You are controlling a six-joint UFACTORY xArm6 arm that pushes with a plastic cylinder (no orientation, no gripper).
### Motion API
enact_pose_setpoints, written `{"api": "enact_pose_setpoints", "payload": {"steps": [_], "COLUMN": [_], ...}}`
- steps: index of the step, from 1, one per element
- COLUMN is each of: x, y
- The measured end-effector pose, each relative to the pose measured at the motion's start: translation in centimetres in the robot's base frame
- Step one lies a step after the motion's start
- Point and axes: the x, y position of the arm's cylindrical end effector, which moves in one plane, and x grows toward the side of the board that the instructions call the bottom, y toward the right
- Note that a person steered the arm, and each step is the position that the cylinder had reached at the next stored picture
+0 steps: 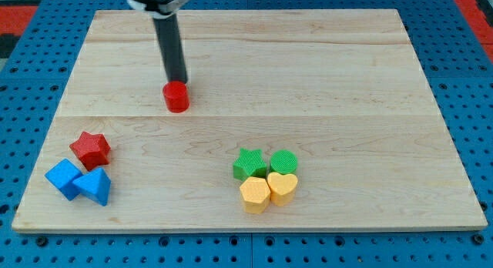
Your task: Push the red circle closer to the red star
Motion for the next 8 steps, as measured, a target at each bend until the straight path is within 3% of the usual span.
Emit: {"api": "enact_pose_setpoints", "payload": {"steps": [3,8], "x": [2.8,12.2], "y": [2.3,2.6]}}
